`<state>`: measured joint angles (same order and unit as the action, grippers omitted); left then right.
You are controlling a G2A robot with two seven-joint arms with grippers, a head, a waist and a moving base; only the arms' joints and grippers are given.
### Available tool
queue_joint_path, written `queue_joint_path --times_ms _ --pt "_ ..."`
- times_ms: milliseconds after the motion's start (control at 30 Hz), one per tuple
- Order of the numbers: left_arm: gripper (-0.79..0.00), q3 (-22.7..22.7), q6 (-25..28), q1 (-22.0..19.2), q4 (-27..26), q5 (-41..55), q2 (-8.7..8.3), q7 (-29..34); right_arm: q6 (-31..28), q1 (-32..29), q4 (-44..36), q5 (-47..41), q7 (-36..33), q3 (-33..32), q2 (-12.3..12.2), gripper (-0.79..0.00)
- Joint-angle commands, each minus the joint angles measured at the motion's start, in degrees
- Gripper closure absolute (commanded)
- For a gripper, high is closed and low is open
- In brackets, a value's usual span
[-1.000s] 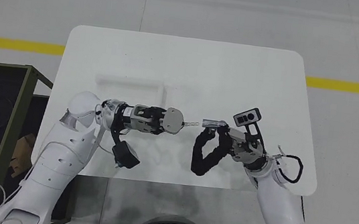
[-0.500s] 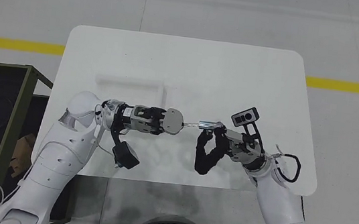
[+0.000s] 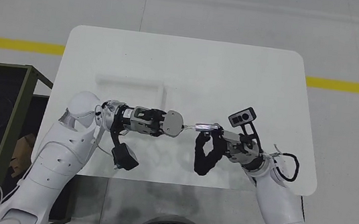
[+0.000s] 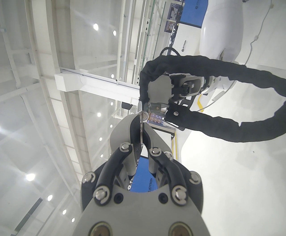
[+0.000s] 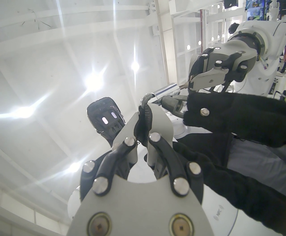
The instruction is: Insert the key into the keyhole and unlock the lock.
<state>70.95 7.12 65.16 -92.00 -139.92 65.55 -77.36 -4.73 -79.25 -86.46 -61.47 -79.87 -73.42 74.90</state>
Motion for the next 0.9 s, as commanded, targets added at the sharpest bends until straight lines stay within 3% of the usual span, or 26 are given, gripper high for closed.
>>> queue_joint_path --times_ms 0,733,767,833,867 --pt "0.0 -0.01 0.01 0.03 -0.09 0.19 -0.05 0.12 0.23 0.04 -0.18 0.27 -0.15 0.08 -0.01 0.0" --pt "0.0 -0.28 -0.3 0.12 -1.84 -2.13 -0.79 1.55 -1.16 0.19 -0.71 4.73 -0.52 -0.18 -0.35 0.0" --pt "-0.046 -0.3 -0.26 0.13 -1.84 -2.23 -0.83 1.58 -1.19 0.19 -0.69 4.8 -0.53 -0.18 -0.36 0.0" --pt "-0.785 -0.33 -0.25 0.15 -1.89 -1.61 -0.86 1.24 -1.22 0.16 -0.65 4.65 -0.64 -0.19 -0.37 0.0" --pt "-0.785 -0.31 -0.28 0.14 -1.85 -1.16 -0.87 1.05 -1.33 0.16 -0.65 4.54 -0.58 -0.17 -0.36 0.0"
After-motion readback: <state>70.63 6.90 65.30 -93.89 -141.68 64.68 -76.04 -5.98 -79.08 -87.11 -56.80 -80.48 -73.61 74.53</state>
